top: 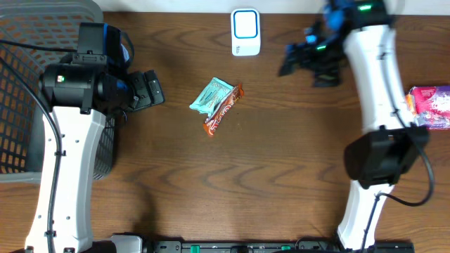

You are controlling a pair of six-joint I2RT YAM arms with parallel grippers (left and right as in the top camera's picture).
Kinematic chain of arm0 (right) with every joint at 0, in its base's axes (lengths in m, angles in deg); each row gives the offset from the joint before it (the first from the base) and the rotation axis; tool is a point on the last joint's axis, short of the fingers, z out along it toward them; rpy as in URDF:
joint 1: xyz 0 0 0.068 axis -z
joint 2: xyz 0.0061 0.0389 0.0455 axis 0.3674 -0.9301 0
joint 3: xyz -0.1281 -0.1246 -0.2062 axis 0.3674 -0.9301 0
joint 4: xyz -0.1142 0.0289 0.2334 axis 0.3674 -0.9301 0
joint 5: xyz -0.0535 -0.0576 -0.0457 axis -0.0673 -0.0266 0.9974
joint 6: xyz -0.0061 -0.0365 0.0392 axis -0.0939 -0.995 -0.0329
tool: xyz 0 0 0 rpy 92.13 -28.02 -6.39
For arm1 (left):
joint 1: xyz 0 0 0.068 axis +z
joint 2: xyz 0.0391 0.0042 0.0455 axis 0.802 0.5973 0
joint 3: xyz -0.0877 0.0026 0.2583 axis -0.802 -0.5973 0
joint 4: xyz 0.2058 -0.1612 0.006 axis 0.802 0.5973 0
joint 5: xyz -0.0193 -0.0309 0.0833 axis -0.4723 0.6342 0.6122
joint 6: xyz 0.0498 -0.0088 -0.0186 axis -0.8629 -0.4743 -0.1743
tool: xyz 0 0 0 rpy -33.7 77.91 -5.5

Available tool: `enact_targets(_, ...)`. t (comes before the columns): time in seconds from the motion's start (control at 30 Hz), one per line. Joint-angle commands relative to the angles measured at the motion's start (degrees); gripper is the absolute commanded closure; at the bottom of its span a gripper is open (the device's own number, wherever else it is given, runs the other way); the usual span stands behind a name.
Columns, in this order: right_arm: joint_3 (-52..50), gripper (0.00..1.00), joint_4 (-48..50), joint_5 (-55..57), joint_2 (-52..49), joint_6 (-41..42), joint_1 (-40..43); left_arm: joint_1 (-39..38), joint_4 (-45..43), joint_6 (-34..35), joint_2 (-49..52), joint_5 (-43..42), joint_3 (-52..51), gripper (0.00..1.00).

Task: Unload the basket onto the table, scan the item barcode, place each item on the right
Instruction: 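Move the right gripper back to the red wrapper near the scanner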

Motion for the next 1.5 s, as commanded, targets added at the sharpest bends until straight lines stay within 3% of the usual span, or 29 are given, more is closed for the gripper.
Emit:
enact_targets(0.0, -4.44, 0.01, 3.26, 0.33, -1.18, 2.95, -5.27, 0.17, 0.24, 0.52, -0.17, 0.52, 0.07, 0.02)
enact_targets(0.23, -12.37, 0.01, 11.61, 1.03, -1.18, 2.93, -14.71, 0.17, 0.22, 0.50, -0.17, 0.52, 0.07, 0.02)
enact_targets(0.5, -15.10, 0.01, 12.15, 4.42, -1.18, 2.93, -20.31, 0.17, 0.24, 0.50, -0.17, 0.52, 0.07, 0.02)
enact_targets(1.13, -15.10, 0.01, 12.98, 4.35, -1.18, 3.80, -23.54, 0.17, 0.22, 0.50, -0.17, 0.52, 0.07, 0.02)
enact_targets(1.33, -15.10, 0.01, 19.82, 6.12, -1.20, 3.85, -23.37, 0.17, 0.22, 0.50, -0.17, 0.52, 0.07, 0.02)
enact_targets(1.47, -15.21, 0.01, 22.67, 10.23, -1.60, 12.20, -22.80, 0.17, 0.24, 0.50, -0.17, 0.52, 0.07, 0.02)
